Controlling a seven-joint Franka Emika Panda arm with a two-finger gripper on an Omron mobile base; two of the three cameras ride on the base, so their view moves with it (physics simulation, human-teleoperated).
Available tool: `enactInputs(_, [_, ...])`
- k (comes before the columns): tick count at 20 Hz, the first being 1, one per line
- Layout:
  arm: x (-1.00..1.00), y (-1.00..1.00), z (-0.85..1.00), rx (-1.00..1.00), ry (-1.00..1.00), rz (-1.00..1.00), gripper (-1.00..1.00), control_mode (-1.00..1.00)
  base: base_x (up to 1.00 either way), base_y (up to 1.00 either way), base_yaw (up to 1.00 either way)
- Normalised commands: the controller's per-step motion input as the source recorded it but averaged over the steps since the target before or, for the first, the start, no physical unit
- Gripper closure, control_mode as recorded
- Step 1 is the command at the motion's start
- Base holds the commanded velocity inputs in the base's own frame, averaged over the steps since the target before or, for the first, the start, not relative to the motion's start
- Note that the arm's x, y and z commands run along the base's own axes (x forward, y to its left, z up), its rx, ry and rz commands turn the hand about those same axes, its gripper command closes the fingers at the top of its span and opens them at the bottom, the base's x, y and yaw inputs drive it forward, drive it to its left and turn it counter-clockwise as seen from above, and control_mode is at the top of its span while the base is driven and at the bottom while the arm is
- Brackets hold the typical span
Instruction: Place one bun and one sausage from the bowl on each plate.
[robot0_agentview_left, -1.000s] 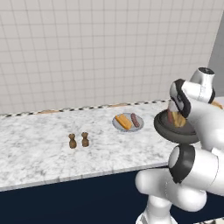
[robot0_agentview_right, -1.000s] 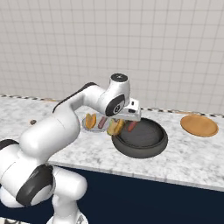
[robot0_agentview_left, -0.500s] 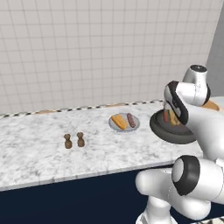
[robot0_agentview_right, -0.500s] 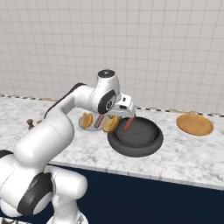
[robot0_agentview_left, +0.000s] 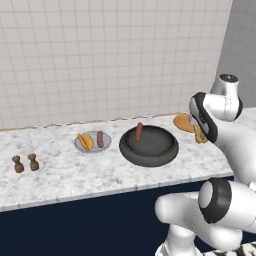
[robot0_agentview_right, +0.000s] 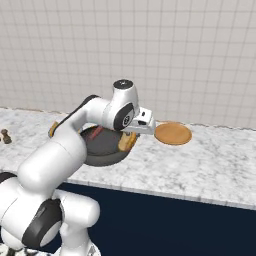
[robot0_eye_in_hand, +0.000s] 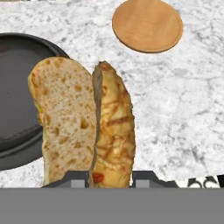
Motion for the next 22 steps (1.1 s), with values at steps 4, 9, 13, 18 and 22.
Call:
enactInputs(4, [0.00, 0.00, 0.00, 0.00, 0.00, 0.00, 1.00, 1.00, 0.23, -0.24, 0.01])
enactInputs(9, [0.00, 0.00, 0.00, 0.00, 0.00, 0.00, 1.00, 1.00, 0.50, -0.27, 0.03])
enactInputs(13, [0.00, 0.00, 0.00, 0.00, 0.00, 0.00, 1.00, 1.00, 0.30, -0.43, 0.01])
enactInputs(18, [0.00, 0.00, 0.00, 0.00, 0.00, 0.00, 1.00, 1.00, 0.21, -0.49, 0.00])
enactInputs(22, [0.00, 0.00, 0.00, 0.00, 0.00, 0.00, 1.00, 1.00, 0.45, -0.20, 0.00])
